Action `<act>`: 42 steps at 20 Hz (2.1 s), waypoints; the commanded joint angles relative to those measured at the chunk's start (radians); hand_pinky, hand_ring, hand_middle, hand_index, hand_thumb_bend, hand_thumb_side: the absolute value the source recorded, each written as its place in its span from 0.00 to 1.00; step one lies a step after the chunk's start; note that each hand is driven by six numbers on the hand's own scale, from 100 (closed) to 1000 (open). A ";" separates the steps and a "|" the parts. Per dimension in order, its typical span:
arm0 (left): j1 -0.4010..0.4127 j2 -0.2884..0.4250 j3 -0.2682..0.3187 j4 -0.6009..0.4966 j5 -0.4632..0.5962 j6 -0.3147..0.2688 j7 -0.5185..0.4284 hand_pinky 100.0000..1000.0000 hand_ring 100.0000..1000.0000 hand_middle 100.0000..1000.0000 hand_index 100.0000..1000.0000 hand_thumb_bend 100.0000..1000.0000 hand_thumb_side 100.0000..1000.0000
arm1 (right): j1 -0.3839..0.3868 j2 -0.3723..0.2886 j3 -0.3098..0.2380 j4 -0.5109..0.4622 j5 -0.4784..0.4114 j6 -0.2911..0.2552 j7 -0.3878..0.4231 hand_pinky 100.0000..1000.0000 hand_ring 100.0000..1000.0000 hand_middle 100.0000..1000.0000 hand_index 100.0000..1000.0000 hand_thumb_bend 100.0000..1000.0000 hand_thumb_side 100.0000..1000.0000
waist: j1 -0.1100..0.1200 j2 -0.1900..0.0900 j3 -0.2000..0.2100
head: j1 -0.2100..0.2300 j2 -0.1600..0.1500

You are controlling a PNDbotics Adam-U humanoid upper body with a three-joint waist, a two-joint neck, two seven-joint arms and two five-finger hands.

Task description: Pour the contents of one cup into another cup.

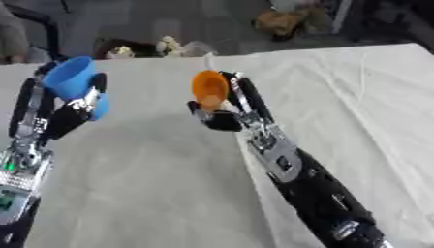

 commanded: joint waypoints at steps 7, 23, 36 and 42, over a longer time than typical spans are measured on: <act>-0.057 0.094 -0.048 -0.071 0.010 -0.016 -0.123 0.41 0.22 0.16 0.67 0.00 0.35 | 0.003 -0.001 0.106 -0.071 -0.059 -0.037 0.166 0.66 0.73 0.18 0.32 0.00 0.16 | 0.006 -0.026 0.000 | -0.004 0.004; -0.123 0.149 -0.132 -0.104 -0.129 -0.128 -0.278 0.40 0.22 0.16 0.66 0.00 0.19 | 0.014 0.056 0.174 0.007 -0.089 -0.105 0.303 0.66 0.73 0.17 0.31 0.00 0.18 | 0.008 -0.028 -0.001 | -0.010 0.000; -0.127 0.210 -0.170 -0.156 -0.355 -0.289 -0.300 0.37 0.19 0.15 0.64 0.00 0.02 | 0.021 0.058 0.170 0.034 -0.093 -0.122 0.336 0.66 0.74 0.17 0.32 0.00 0.20 | 0.009 -0.029 -0.004 | -0.012 -0.001; -0.135 0.232 -0.192 -0.151 -0.452 -0.354 -0.313 0.37 0.18 0.14 0.62 0.00 0.00 | 0.022 0.061 0.170 0.036 -0.089 -0.124 0.338 0.66 0.74 0.17 0.32 0.00 0.19 | 0.010 -0.031 -0.007 | -0.013 -0.002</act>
